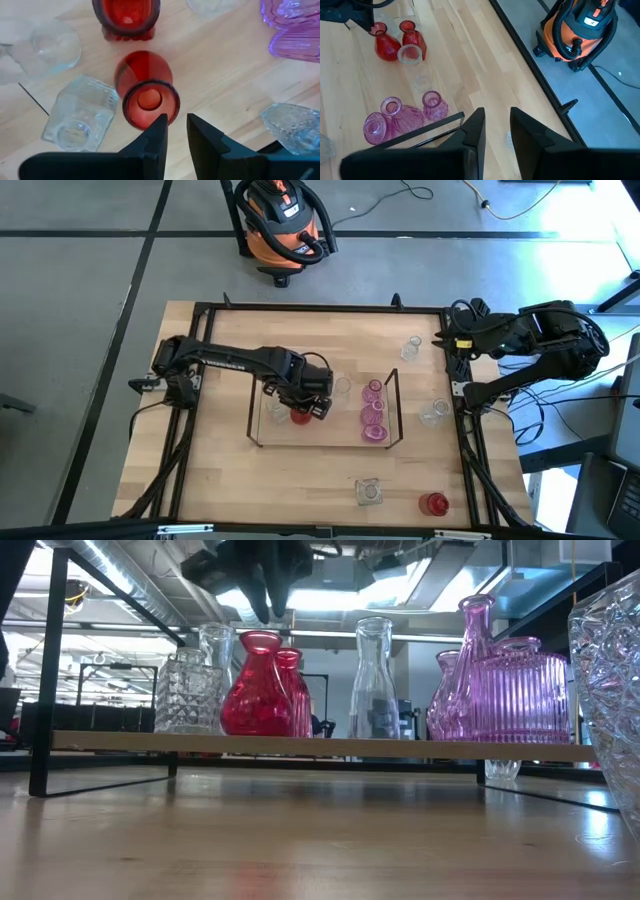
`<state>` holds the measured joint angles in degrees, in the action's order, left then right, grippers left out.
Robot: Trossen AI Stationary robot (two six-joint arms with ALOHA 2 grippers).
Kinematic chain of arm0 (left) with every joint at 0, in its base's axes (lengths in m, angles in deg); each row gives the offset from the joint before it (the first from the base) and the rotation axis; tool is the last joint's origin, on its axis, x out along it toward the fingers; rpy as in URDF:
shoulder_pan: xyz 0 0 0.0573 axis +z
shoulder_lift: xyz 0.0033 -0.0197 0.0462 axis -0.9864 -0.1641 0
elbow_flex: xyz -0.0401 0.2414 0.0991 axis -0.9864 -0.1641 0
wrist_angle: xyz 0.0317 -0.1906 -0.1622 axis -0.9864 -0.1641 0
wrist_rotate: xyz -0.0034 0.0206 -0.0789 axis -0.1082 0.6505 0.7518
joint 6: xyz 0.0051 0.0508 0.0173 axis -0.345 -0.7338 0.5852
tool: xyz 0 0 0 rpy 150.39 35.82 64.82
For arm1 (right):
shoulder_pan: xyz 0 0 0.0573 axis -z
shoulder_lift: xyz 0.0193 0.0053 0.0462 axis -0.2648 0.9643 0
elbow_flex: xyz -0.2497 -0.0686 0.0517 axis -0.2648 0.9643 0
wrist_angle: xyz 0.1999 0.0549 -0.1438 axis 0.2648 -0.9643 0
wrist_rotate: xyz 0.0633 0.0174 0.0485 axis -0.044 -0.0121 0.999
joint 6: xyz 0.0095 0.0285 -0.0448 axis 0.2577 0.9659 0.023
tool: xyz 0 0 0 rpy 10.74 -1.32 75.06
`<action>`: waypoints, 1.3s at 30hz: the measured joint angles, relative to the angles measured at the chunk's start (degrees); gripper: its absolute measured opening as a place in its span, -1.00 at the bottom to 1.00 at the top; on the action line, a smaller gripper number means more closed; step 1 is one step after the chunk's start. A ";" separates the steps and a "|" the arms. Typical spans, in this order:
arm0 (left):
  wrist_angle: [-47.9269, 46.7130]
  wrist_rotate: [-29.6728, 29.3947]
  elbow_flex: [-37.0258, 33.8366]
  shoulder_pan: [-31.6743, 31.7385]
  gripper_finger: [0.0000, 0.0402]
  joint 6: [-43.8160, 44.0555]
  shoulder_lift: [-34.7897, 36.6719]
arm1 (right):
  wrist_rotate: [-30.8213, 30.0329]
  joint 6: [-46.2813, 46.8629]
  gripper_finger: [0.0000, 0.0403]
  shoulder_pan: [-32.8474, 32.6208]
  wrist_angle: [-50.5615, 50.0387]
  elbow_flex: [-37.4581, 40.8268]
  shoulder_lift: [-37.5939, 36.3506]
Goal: Sort vases onto shelf
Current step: Put the left red flower vase on the shelf aligned with the other red flower vase
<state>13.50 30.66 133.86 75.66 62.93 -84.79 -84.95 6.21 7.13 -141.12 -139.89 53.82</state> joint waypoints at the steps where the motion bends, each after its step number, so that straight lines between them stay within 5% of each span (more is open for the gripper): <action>1: 0.10 -0.65 0.00 -0.36 -0.67 0.54 0.04 | 0.01 0.00 -0.63 0.00 0.00 0.00 0.00; 12: -0.07 -5.72 -0.02 -1.17 -0.67 2.50 -0.15 | 0.41 0.00 -0.63 -0.02 0.00 -0.01 0.00; 25: -1.90 -4.85 -0.10 -1.64 -0.98 2.44 -1.86 | 0.50 0.00 -0.63 0.00 0.00 -0.01 0.00; 39: -1.70 -5.26 -0.09 -1.52 -0.97 0.90 -2.91 | 0.52 0.02 -0.63 0.00 -0.01 -0.01 0.01</action>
<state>11.80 25.39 133.78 74.14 63.83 -87.70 -84.43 6.23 7.13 -141.13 -139.90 53.83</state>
